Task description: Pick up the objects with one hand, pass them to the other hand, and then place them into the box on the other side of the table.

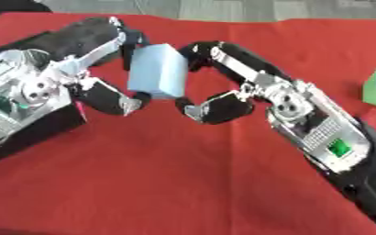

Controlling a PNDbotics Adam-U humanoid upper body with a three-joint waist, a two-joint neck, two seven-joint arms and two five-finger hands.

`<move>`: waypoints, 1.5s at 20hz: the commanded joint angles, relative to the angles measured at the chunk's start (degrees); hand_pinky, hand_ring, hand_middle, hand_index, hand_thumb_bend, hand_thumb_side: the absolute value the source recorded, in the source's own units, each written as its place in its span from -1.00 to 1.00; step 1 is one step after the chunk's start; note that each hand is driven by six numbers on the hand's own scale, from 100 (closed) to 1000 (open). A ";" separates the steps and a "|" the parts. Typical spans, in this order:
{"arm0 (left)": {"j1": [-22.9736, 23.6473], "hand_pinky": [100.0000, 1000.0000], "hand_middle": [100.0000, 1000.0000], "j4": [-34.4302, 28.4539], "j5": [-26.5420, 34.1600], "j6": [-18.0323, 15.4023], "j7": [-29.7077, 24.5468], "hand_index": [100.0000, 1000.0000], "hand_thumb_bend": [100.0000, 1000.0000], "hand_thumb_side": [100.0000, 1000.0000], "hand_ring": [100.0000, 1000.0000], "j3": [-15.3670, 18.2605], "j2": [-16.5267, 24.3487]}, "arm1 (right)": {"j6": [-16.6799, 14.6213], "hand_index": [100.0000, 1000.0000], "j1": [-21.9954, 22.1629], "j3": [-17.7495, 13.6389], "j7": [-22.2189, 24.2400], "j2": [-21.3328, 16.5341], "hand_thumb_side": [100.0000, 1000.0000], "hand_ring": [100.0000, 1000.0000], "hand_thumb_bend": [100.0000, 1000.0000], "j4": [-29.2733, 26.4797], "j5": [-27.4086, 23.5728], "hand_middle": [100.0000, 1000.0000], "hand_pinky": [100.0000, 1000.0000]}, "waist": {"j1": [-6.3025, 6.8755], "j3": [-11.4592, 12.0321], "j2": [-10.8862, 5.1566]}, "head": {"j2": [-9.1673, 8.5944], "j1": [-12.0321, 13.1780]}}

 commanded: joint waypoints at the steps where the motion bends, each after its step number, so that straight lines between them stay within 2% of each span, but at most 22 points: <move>1: 0.09 0.36 -0.29 -0.07 -0.46 0.18 0.04 -0.37 -0.87 -0.84 0.21 1.99 2.90 | 0.26 0.68 -0.66 -0.92 -0.22 -0.73 -1.00 0.56 -0.57 -0.15 0.36 0.42 0.80 | 0.47 -0.06 -1.34 | -0.49 0.31; 10: 3.39 0.35 -0.30 -0.07 0.27 -0.19 0.97 -0.37 -0.84 -0.84 0.21 3.79 5.59 | 1.49 0.69 -0.86 -1.11 -0.59 -1.03 -1.00 0.57 -0.56 -0.29 1.38 0.43 0.81 | 0.45 -0.30 -1.37 | -0.38 0.80; 18: 6.65 0.35 -0.30 -0.07 1.51 0.58 4.27 -0.37 -0.86 -0.87 0.20 7.07 7.71 | 2.36 0.68 -1.06 -1.31 -0.80 -1.51 -1.00 0.57 -0.56 -0.87 2.28 0.43 0.80 | 0.43 -0.46 -1.45 | -0.50 1.50; 28: 14.57 0.36 -0.31 -0.07 3.16 3.91 11.62 -0.38 -0.89 -0.92 0.19 14.25 11.51 | 3.30 0.68 -0.95 -1.98 -2.42 -2.48 -1.00 0.55 -0.52 -1.86 2.27 0.42 0.79 | 0.28 -0.50 -1.22 | -0.93 2.13; 29: 15.33 0.36 -0.31 -0.07 3.49 4.11 12.42 -0.38 -1.00 -0.95 0.19 15.02 11.85 | 3.48 0.68 -0.97 -2.01 -2.59 -2.59 -1.00 0.55 -0.51 -1.97 2.12 0.42 0.79 | 0.25 -0.46 -1.20 | -0.93 2.24; 30: 16.13 0.36 -0.31 -0.07 3.77 4.37 13.20 -0.38 -0.88 -0.93 0.20 15.75 12.21 | 3.66 0.68 -1.00 -2.04 -2.75 -2.70 -1.00 0.55 -0.49 -2.07 1.95 0.42 0.79 | 0.23 -0.42 -1.18 | -0.95 2.42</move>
